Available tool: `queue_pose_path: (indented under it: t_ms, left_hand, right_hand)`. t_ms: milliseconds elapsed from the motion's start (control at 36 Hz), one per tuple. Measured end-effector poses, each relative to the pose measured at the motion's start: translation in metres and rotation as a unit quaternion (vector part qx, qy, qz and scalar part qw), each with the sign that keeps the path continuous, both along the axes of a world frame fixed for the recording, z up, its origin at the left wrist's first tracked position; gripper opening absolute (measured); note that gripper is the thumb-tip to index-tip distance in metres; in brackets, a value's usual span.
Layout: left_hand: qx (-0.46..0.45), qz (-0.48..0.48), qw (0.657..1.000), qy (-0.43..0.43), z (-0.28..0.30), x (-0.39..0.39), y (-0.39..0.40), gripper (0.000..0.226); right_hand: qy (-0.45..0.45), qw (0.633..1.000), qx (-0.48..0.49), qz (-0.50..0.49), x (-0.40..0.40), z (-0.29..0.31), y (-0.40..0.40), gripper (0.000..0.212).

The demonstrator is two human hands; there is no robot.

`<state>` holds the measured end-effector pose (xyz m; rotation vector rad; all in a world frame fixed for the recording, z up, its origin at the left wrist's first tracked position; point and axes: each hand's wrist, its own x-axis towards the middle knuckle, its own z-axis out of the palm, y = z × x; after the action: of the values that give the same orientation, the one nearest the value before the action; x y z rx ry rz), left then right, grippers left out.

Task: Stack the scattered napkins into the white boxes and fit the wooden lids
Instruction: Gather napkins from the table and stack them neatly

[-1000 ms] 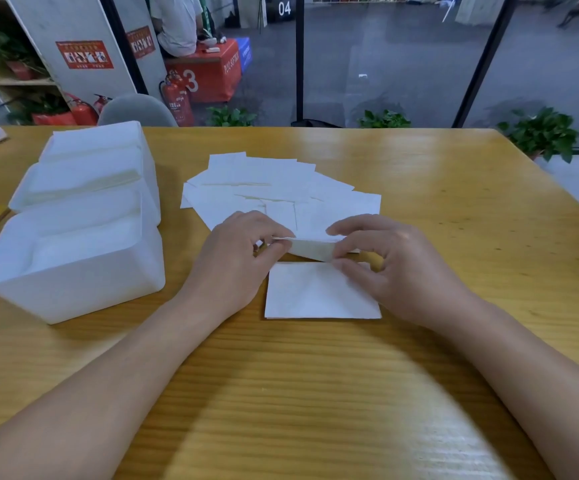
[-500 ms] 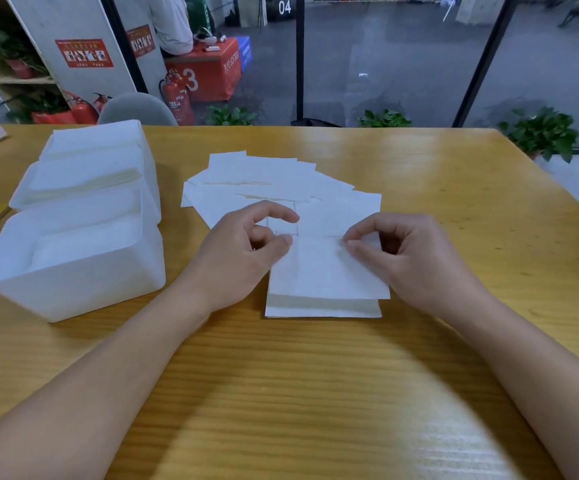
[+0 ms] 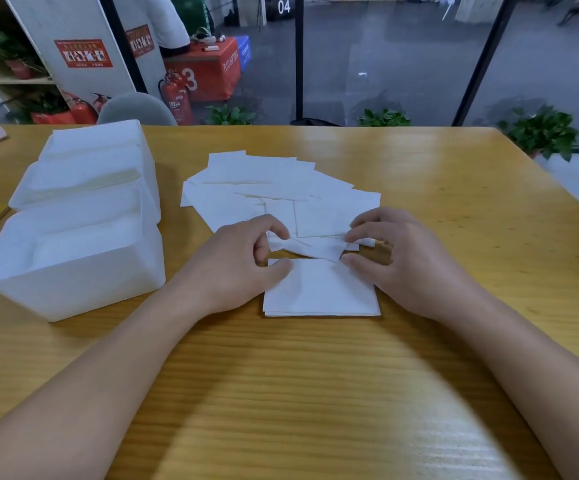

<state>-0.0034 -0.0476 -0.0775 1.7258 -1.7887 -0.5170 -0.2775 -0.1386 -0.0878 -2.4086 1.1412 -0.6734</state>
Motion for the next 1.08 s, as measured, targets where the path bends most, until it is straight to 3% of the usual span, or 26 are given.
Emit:
queue_pose_path:
  t_ms: [139,556,1083]
  left_hand:
    - [-0.013,-0.011,1.000,0.017,-0.005,-0.006,-0.001,0.006]
    - [0.000,-0.044,0.999,-0.009,-0.012,-0.007,-0.002,0.005]
    - [-0.002,-0.060,0.998,0.002,-0.011,-0.007,-0.001,0.005]
  right_hand:
    - [0.045,0.998,-0.026,0.024,0.002,-0.005,-0.001,0.041]
    - [0.101,0.992,-0.030,0.075,0.012,-0.013,-0.004,0.062]
    - [0.047,0.996,-0.024,0.067,0.014,-0.010,-0.001,0.046]
